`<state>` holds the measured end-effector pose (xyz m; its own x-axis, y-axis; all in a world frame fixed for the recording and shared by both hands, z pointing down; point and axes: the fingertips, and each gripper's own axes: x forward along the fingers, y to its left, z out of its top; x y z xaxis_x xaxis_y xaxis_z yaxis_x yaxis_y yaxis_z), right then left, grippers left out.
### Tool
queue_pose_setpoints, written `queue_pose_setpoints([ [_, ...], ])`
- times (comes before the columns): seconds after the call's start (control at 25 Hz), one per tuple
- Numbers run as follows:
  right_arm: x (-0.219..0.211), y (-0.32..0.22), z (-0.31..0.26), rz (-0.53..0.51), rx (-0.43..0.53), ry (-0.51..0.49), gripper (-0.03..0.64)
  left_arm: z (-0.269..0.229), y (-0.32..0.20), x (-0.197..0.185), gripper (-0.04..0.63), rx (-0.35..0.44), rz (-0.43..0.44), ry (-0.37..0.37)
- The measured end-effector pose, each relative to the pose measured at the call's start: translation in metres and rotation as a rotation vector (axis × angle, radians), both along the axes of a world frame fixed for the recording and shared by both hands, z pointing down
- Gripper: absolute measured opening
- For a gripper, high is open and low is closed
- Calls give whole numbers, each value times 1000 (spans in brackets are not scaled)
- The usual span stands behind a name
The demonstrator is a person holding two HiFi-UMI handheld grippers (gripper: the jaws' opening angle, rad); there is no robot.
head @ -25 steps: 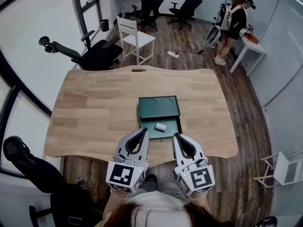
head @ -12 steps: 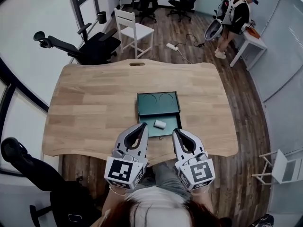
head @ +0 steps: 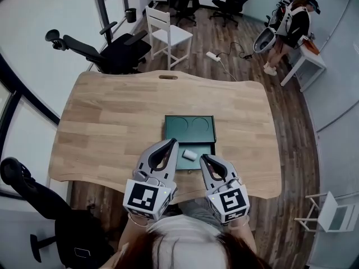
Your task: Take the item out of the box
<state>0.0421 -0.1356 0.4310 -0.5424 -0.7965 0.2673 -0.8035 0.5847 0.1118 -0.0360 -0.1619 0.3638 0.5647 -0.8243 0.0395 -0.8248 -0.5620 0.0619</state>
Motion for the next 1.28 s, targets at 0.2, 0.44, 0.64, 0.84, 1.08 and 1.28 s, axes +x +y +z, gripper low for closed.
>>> queue_pose_setpoints([
  [0.2,2,-18,22,-68,-58,45,26,1,-21,7,5,-9,-22,1],
  [0.44,0,-37,50,-149,-134,100,33,1,-43,13,5,-1,-37,3],
  [0.64,0,-45,79,-225,-203,168,90,10,-55,15,5,-75,-77,18],
  [0.84,-3,-51,108,-282,-265,214,116,14,-66,16,5,-91,-100,23],
  [1.08,-6,-58,147,-338,-345,302,149,17,-77,9,5,-98,-128,23],
  [1.28,-11,-61,175,-376,-400,351,166,21,-84,5,5,-111,-146,21],
])
